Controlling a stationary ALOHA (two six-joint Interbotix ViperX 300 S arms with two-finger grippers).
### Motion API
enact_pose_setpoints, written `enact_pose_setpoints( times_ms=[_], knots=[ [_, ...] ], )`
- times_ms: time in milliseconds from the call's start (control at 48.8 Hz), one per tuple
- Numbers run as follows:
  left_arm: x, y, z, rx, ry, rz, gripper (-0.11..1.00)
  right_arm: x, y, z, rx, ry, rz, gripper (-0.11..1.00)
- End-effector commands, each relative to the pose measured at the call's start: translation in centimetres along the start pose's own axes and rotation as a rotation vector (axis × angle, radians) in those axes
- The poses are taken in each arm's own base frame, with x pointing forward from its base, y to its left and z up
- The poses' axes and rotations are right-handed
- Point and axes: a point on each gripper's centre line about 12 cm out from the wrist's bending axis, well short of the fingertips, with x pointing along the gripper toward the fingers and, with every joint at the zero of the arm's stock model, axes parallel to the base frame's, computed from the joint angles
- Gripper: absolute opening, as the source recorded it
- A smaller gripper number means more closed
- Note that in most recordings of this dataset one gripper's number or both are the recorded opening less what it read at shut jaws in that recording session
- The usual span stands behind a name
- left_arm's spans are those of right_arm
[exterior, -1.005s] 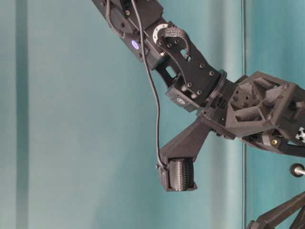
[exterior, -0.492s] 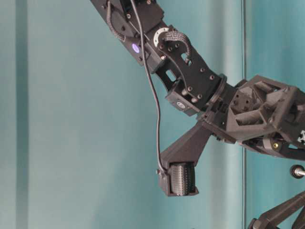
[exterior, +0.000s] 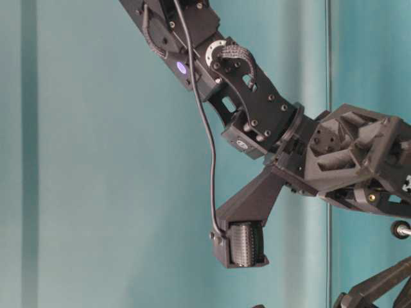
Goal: Insert the USB cable into the female connector supported by the left arm.
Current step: 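Push the USB plug into the female connector held by left gripper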
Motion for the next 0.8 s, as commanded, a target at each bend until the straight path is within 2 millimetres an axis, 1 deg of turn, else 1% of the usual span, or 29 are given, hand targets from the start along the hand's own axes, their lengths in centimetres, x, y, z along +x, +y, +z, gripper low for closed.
enact_pose_setpoints(
  times_ms=[0, 267, 533, 656, 779],
  knots=[
    [2.4, 0.0, 2.9, 0.018, -0.079, -0.001, 0.61, -1.3, -0.4, 3.3, -0.005, -0.097, -0.01, 0.21],
    [2.6, 0.0, 2.9, 0.051, -0.064, -0.002, 0.61, -1.4, -0.5, 3.5, -0.017, -0.102, -0.012, 0.21],
    [2.1, 0.0, 2.7, 0.049, -0.054, -0.002, 0.61, -1.3, -0.3, 2.9, -0.009, -0.085, -0.009, 0.21],
    [1.6, 0.0, 2.7, 0.042, -0.053, -0.002, 0.61, -1.6, -0.3, 2.5, 0.027, -0.075, -0.007, 0.21],
    [1.3, 0.0, 2.7, 0.039, -0.056, -0.001, 0.64, -2.2, -0.5, 2.0, 0.098, -0.067, -0.008, 0.21]
  ],
)
